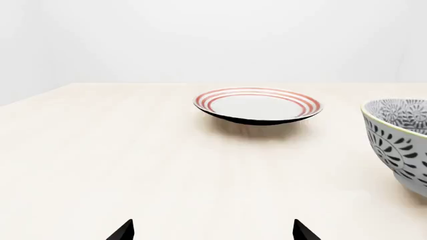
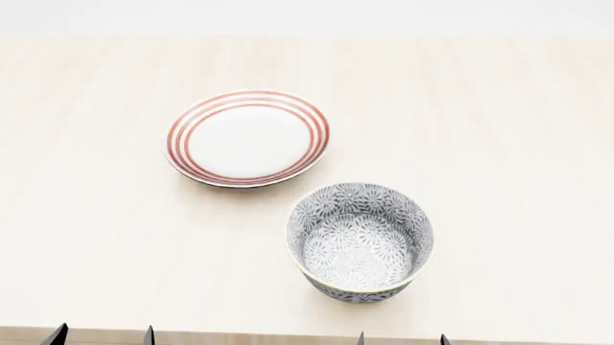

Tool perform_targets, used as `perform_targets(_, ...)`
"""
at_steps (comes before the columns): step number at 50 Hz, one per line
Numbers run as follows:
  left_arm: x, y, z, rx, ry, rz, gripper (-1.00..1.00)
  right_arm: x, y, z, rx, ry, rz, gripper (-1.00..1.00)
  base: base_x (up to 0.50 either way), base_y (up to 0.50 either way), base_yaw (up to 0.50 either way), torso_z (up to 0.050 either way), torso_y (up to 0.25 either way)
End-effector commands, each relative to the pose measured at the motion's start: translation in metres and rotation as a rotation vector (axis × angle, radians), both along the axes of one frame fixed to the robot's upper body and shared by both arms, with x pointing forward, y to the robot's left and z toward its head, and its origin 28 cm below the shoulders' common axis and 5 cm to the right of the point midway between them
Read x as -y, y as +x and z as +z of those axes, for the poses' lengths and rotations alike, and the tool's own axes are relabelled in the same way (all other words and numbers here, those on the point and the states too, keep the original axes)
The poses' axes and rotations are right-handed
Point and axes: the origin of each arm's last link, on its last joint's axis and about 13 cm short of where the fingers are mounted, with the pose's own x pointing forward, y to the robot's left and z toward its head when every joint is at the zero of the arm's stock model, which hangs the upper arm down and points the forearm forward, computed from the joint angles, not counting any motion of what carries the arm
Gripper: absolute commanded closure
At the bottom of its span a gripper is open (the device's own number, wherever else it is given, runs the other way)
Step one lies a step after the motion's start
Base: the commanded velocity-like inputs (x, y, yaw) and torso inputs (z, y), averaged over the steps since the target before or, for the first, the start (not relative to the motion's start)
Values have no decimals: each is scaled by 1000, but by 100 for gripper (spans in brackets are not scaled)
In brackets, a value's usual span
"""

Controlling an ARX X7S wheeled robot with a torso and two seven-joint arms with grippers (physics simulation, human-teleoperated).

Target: Put the bowl on the plate.

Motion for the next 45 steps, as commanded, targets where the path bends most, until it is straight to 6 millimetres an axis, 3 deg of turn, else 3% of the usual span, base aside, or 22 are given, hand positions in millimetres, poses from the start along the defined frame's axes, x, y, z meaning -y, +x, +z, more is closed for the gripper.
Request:
perform_targets(1, 0, -1, 0, -1, -2, -1, -100, -1, 0, 0, -1, -6, -1, -100, 0, 0, 0, 0, 0)
perform_targets(23, -1, 0, 5, 36, 5, 5, -100, 1, 1, 5, 17, -21, -34, -100, 0, 0, 0, 0, 0)
perform_targets(29, -3, 2, 28, 186, 43, 20, -100, 4, 7, 22, 95, -19, -76, -100, 0, 0, 0, 0, 0)
perform_targets(39, -11, 5, 84, 443, 33, 103, -100, 8, 12, 73, 390, 13, -125, -100, 0, 0, 0, 0, 0)
perform_targets(45, -15, 2, 97, 539, 15, 160, -100, 7, 10, 87, 502, 14, -128, -100, 273, 0, 0, 0, 0)
